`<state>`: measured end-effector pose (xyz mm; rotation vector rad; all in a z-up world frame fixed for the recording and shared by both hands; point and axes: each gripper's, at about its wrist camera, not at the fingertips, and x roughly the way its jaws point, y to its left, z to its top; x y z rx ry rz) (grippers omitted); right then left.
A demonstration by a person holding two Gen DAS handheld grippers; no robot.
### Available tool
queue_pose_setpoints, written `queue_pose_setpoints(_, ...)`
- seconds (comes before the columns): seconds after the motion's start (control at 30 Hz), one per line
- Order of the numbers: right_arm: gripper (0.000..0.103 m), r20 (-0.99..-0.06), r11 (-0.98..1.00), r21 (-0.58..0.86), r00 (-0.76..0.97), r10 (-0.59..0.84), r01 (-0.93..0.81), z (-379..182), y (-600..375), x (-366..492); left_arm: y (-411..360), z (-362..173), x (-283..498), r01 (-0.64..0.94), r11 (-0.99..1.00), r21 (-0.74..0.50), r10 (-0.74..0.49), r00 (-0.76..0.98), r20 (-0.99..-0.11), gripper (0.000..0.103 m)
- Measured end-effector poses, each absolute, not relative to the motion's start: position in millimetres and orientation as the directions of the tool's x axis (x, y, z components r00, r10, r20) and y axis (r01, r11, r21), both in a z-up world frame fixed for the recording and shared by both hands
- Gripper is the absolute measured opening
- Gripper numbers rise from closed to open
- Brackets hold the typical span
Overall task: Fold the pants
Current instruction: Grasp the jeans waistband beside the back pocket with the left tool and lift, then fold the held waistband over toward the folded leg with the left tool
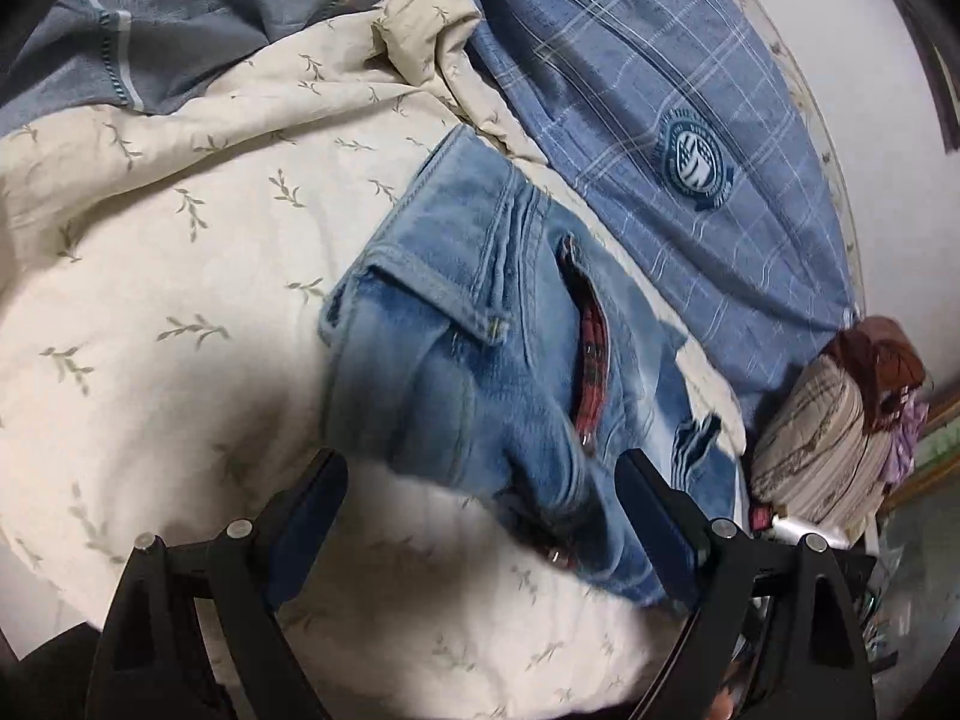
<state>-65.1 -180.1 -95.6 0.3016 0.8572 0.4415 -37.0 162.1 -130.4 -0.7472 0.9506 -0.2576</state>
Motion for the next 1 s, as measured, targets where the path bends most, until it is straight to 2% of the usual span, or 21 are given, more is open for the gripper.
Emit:
queue_pose_setpoints(0.23, 0.049, -0.658, 0.872, 0.433, 0.581, 0.479, -0.228, -96.2, -191.3, -64.8, 147.7, -130.8, -17.6, -0.142, 0.688, -0.712, -0.505, 0.611, -0.609, 0.090)
queue_pose_setpoints(0.43, 0.049, -0.651, 0.869, 0.442, 0.587, 0.481, -0.223, -94.3, -198.6, -66.0, 128.2, -118.2, -11.6, -0.061, 0.726, -0.685, -0.488, 0.657, -0.575, 0.088)
queue_pose_setpoints(0.57, 0.049, -0.655, 0.874, 0.433, 0.589, 0.474, -0.221, -93.2, -196.0, -66.6, 119.7, -124.1, -8.3, -0.063, 0.785, -0.616, -0.439, 0.644, -0.627, 0.087)
queue_pose_setpoints(0.77, 0.048, -0.662, 0.884, 0.417, 0.595, 0.455, -0.212, -91.1, -199.8, -67.7, 129.7, -139.9, -3.8, -0.117, 0.744, -0.658, -0.463, 0.620, -0.634, 0.086)
queue_pose_setpoints(0.83, 0.048, -0.669, 0.891, 0.402, 0.596, 0.443, -0.210, -91.7, -201.8, -69.2, 127.9, -139.2, -4.7, -0.116, 0.762, -0.637, -0.443, 0.624, -0.643, 0.082)
queue_pose_setpoints(0.93, 0.048, -0.675, 0.904, 0.372, 0.607, 0.420, -0.212, -90.9, -203.8, -72.6, 128.1, -137.1, -6.8, -0.121, 0.783, -0.611, -0.409, 0.640, -0.651, 0.063)
queue_pose_setpoints(0.97, 0.048, -0.675, 0.907, 0.366, 0.611, 0.413, -0.210, -90.6, -204.8, -73.7, 129.5, -136.6, -7.1, -0.121, 0.784, -0.609, -0.405, 0.644, -0.649, 0.051)
queue_pose_setpoints(1.0, 0.048, -0.676, 0.910, 0.360, 0.615, 0.407, -0.207, -90.3, -206.0, -74.7, 129.3, -136.5, -5.9, -0.116, 0.781, -0.613, -0.410, 0.646, -0.644, 0.049)
